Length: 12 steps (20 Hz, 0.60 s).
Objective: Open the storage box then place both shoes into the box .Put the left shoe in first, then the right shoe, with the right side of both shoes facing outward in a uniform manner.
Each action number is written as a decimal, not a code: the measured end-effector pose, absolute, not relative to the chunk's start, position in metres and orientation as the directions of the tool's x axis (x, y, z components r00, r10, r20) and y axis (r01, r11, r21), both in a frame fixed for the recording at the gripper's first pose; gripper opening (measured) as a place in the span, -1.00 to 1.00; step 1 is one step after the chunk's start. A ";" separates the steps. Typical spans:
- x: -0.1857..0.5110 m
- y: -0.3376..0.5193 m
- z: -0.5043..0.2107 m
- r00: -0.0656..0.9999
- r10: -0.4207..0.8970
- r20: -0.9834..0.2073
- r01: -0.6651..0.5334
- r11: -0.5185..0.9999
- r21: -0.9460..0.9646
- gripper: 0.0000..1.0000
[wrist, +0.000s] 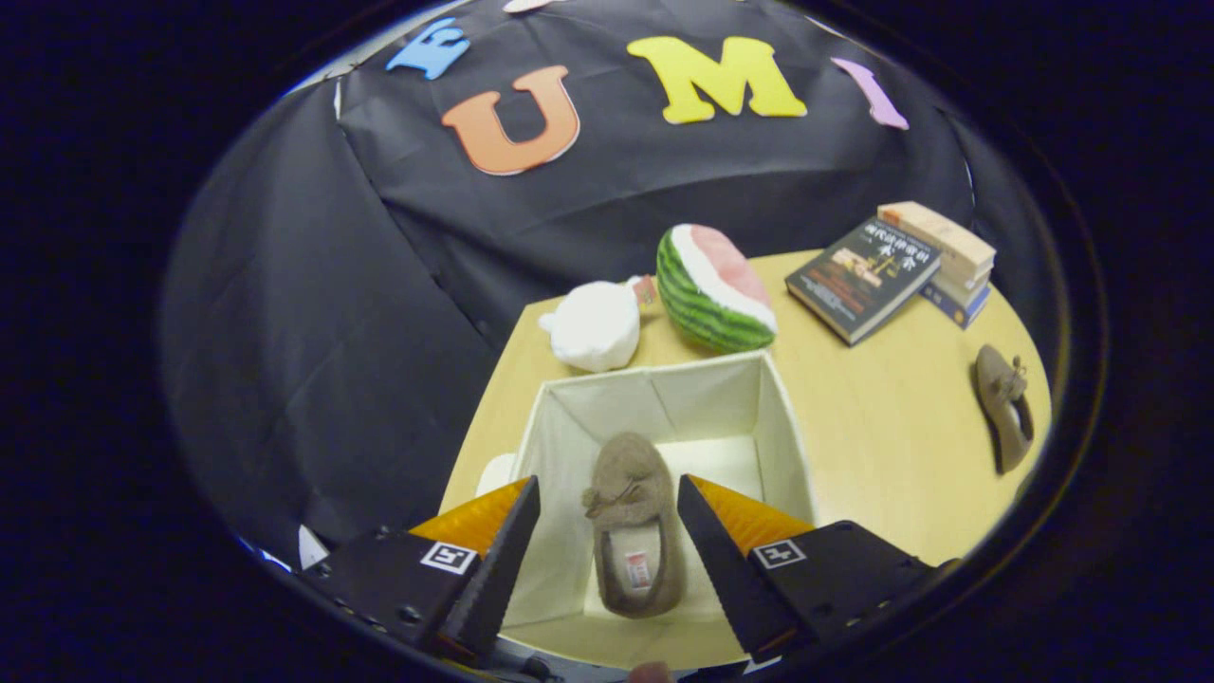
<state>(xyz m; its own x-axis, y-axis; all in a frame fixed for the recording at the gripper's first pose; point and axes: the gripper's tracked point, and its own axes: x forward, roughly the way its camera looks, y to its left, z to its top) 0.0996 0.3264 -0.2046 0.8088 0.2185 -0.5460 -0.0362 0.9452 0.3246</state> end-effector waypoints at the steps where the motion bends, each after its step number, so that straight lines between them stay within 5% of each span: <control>1: 0.097 0.317 -0.193 0.826 0.207 -0.524 -0.045 0.951 0.305 0.84; 12: 0.039 0.153 -0.104 0.942 0.093 -0.322 -0.045 0.987 0.152 0.92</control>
